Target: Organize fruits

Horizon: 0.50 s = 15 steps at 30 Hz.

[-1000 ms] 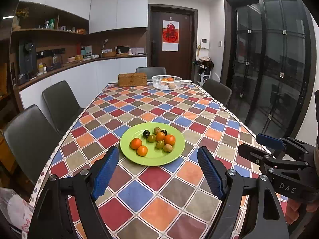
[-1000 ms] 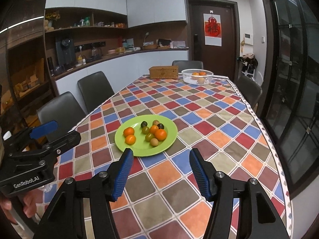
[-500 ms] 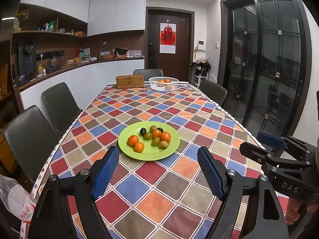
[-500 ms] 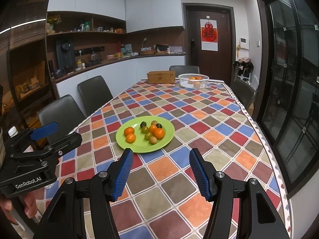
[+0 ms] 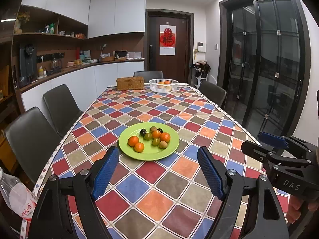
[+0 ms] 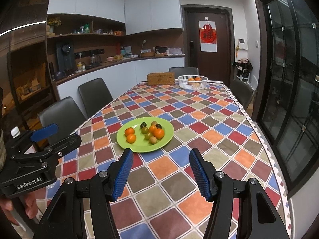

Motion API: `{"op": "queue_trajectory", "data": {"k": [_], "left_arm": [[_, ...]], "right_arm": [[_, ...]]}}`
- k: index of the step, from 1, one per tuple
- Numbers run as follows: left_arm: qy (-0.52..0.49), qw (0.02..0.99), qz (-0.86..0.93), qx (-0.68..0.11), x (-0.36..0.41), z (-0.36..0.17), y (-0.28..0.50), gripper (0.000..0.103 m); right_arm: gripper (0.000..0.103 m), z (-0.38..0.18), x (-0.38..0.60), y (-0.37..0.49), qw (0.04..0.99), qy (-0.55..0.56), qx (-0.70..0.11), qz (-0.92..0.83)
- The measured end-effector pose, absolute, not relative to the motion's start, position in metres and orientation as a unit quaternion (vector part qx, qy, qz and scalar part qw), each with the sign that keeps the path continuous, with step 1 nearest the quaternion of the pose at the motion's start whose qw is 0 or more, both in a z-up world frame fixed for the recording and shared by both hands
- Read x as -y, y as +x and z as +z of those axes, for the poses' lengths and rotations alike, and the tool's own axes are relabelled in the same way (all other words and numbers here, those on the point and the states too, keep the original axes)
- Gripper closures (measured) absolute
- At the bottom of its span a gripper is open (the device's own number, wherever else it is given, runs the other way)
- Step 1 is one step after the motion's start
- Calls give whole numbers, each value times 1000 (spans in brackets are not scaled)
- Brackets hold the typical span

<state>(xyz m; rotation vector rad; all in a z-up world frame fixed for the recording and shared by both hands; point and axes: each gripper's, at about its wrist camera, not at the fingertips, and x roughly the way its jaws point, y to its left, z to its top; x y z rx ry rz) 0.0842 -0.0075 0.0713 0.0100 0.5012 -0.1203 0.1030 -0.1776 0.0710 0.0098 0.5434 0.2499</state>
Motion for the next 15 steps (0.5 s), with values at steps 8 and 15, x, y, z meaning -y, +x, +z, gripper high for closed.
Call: {"op": "queue_trajectory", "data": {"k": [8,15], "left_arm": [[7,968,-57,-244,7,78,79,22],[5,967,-57,-246,6,79,80,22]], "right_arm": [[44,73,178,102,957,6,-264,123],[44,74,180,100,957,5,-263,120]]}}
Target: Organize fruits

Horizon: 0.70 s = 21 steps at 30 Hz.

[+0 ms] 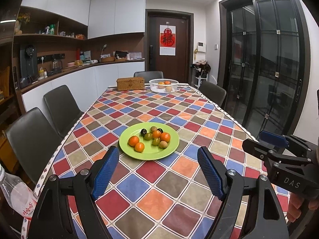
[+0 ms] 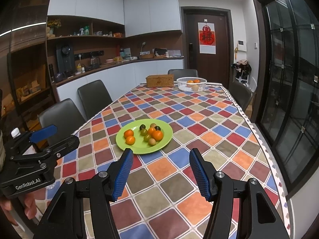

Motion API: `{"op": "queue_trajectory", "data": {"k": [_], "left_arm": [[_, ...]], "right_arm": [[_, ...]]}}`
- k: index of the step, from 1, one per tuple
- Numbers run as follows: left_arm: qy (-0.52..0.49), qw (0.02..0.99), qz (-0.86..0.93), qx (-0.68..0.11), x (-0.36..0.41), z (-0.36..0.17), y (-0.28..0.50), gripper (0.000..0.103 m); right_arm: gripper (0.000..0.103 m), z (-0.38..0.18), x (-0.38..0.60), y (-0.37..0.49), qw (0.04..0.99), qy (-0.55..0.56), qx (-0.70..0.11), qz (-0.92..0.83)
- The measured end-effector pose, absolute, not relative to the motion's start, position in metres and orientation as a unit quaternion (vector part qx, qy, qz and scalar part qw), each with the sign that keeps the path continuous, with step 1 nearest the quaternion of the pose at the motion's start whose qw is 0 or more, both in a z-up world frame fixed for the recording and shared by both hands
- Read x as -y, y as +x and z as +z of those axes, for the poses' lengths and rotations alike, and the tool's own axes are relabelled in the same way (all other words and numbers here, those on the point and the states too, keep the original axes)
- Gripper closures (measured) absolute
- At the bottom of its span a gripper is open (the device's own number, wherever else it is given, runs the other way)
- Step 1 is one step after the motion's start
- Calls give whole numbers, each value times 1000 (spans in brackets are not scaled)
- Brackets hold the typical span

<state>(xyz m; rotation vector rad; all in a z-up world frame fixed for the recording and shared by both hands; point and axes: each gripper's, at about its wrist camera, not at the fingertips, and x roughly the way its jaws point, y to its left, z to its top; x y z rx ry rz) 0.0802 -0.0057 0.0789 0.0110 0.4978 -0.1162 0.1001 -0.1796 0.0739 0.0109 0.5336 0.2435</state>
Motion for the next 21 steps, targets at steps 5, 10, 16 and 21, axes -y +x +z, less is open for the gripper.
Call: {"op": "queue_trajectory", "data": {"k": [5,10,16,21], "left_arm": [[6,968,-48,-245,5,78,81,16],[7,969,-45,-243,5,76,81,16],[7,969,-46,-242,4,75,82,16],[7,969,-45,-242,4,75,81,16]], "right_arm": [[44,75,181,99,957,6,-264,120],[44,75,181,99,957,6,-264,120],[44,74,181,99,957,6,-264,120],[44,74,181,99,957,6,-265,120]]}}
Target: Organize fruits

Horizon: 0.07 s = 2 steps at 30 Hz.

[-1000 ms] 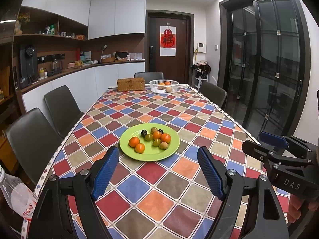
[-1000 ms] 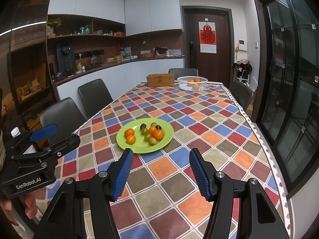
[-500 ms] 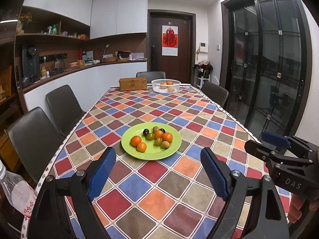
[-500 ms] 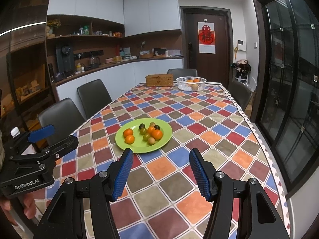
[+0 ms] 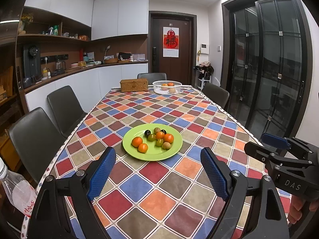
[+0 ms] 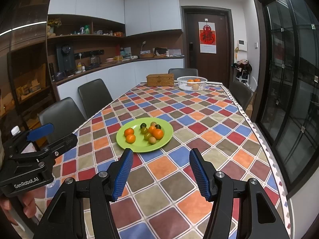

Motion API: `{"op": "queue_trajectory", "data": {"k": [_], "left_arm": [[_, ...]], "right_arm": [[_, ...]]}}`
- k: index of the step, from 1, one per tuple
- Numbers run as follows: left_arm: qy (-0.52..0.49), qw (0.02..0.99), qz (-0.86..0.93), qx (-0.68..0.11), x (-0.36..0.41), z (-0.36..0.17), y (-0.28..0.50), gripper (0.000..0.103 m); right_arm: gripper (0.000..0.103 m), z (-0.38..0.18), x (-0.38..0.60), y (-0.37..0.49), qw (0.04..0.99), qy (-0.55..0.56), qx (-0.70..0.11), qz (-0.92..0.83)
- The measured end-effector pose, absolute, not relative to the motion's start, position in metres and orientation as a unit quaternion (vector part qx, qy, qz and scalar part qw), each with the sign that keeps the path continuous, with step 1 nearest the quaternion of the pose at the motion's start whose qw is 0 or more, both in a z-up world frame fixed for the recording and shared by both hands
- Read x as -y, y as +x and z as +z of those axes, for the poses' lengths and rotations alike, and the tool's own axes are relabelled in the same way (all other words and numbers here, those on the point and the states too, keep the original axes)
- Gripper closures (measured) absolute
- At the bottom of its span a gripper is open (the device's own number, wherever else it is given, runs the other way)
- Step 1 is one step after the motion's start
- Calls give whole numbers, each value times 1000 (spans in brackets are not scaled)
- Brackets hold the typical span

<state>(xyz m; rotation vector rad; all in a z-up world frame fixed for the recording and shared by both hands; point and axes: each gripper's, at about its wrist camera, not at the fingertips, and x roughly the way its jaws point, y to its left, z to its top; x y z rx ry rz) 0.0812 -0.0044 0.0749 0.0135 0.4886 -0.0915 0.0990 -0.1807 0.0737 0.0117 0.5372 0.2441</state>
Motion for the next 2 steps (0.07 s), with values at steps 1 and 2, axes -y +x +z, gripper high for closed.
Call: {"op": "queue_trajectory", "data": {"k": [1,2], "left_arm": [[7,969,-45,-242,4,75,81,16],[6,969,-46,-241,4,75,82,16]], "right_arm": [[44,74,181,99,957,6,-264,120],[44,74,181,99,957,6,-264,120]]}}
